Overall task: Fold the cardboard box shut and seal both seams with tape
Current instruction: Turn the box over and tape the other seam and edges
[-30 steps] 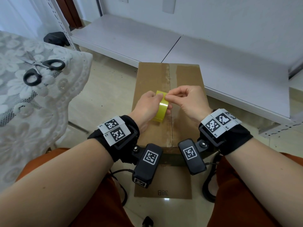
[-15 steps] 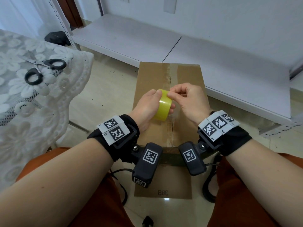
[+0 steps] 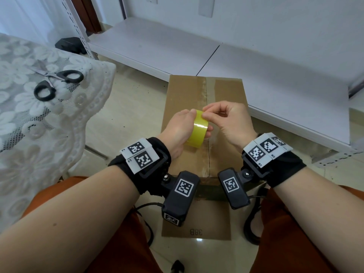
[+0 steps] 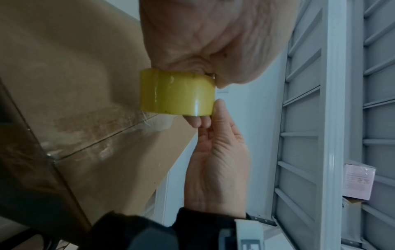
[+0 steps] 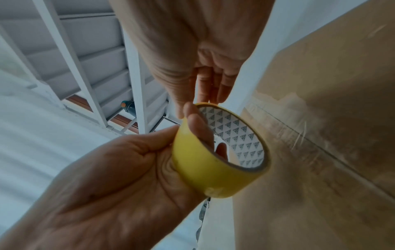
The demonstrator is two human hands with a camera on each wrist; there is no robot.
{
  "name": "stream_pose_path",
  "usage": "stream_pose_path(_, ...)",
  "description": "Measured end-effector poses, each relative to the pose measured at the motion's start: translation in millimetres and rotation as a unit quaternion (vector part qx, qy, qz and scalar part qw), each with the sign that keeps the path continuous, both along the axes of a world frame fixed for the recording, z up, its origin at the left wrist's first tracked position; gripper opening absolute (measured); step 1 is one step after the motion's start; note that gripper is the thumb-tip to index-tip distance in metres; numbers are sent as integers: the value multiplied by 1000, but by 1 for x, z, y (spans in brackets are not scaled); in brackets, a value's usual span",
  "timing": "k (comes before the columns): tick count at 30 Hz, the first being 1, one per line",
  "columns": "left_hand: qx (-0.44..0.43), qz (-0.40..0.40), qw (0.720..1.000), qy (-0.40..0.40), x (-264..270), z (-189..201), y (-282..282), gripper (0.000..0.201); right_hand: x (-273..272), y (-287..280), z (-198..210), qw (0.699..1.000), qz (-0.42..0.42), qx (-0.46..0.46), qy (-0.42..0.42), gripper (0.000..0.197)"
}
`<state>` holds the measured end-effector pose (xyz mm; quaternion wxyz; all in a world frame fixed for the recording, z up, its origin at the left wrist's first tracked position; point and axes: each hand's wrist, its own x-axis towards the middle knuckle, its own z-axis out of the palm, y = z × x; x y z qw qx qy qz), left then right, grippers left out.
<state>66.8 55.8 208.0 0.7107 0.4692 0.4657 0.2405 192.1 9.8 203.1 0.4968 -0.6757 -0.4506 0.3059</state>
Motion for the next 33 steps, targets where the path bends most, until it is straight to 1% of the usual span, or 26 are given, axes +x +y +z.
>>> stream_pose_path(3, -5, -17, 1000, -2, -1, 3, 2, 32, 0, -1, 1, 1000, 11, 8, -13, 2)
stream_pose_path(6, -19, -17, 1000, -4, 1, 3, 3, 35, 3, 1, -1, 1000, -16, 21, 2, 3)
stream_pose_path(7, -21, -13, 1000, -6, 1, 4, 4, 36, 5, 1, 0, 999, -21, 26, 18, 6)
stream_pose_path(9, -23, -5, 1000, -7, 1, 4, 5, 37, 7, 0, 0, 999, 3, 19, 32, 15)
stream_pose_path(11, -26, -5, 1000, 4, 1, 3, 3, 36, 5, -2, 0, 999, 33, 2, 22, 12)
stream_pose_path(14, -19, -7, 1000, 16, 0, 3, 1, 36, 1, -3, -2, 999, 14, 9, 27, 4)
stream_pose_path(16, -11, -7, 1000, 14, 0, 3, 3, 37, -1, -2, -2, 1000, -2, 23, 5, 4)
stream_pose_path(21, -1, -19, 1000, 9, 1, 1, 4, 38, -5, -4, -1, 997, -3, 30, -71, 5)
stream_pose_path(22, -2, -19, 1000, 8, 1, 0, 4, 38, -4, -3, -2, 997, -7, 34, -70, 4)
stream_pose_path(24, -8, -14, 1000, 7, 1, 1, 5, 37, 1, -3, -2, 998, 1, 39, -42, 1)
stream_pose_path(26, -15, -9, 1000, 9, 1, 1, 6, 34, 6, -3, -2, 999, 29, 25, -20, 10)
stream_pose_path(27, -15, -11, 1000, 13, 1, 1, 5, 34, 7, -3, -1, 999, 41, 12, -17, 11)
stream_pose_path(30, 5, -20, 999, 32, 0, 2, 4, 33, 7, -4, -1, 999, 45, -4, -17, 3)
stream_pose_path(33, 52, -30, 997, 45, 0, 4, 3, 33, 6, -3, 0, 999, 39, 2, -24, 10)
